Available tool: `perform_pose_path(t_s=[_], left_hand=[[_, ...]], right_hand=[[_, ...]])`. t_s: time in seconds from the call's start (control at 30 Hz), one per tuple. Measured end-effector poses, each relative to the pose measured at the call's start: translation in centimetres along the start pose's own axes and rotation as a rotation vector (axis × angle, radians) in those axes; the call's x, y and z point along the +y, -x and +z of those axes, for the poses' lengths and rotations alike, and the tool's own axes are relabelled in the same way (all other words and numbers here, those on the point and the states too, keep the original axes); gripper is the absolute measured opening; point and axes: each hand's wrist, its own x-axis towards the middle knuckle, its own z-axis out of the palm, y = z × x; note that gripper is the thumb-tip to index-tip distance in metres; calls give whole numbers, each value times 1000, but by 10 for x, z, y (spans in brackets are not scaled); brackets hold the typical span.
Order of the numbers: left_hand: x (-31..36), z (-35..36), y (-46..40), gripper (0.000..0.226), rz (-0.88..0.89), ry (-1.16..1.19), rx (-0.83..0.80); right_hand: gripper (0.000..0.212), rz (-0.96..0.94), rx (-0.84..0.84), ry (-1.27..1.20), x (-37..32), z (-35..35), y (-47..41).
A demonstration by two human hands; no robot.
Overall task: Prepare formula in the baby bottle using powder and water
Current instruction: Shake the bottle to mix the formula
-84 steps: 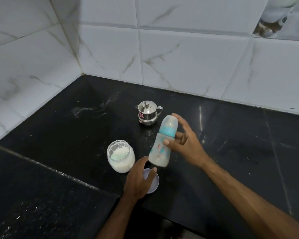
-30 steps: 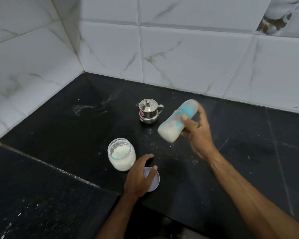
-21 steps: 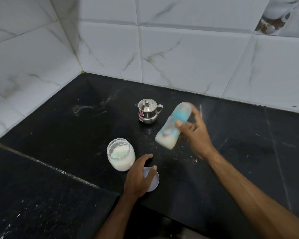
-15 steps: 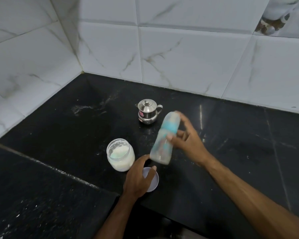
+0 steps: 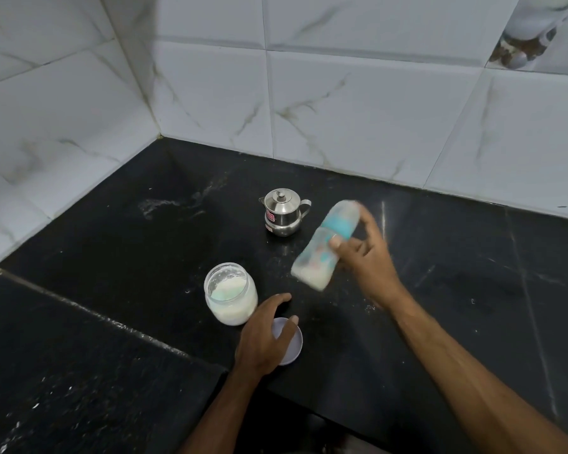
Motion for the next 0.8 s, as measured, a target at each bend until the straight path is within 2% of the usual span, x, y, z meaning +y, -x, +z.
perform_pose_path(t_s=[0.07,0.1,0.23,0.27,0.37,0.43,0.57,0.6,0.73,0.8], left_hand=[[0,0,1,51,6,11,-1],[-1,0,1,51,7,13,3],[-2,1,0,49,-28,4,-16],[-1,0,0,46,-24,1,-11],[1,-1,0,44,1,7,1],[0,0,0,47,4,11,-2],[-1,1,0,44,-52,17,-27],[-1,1,0,44,-48,17,-20],[0,0,1,47,11,4,0],[0,0,1,47,17,3,3]], right_hand=[[75,-45,97,-108,-5,-3,-6],[75,-37,84,-94,-4,-1,-4],[81,84,-234,159,4,6,14],[81,63,-216,146,2,5,12],[77,-36,58,-44,-7,-1,-2],[77,-41,86,-93,-7,-3,-4],[80,106,-269,162,7,7,15],[79,97,-277,166,7,7,14],[73,-39,78,-69,-5,1,-5],[74,-45,61,-59,-7,1,-5]])
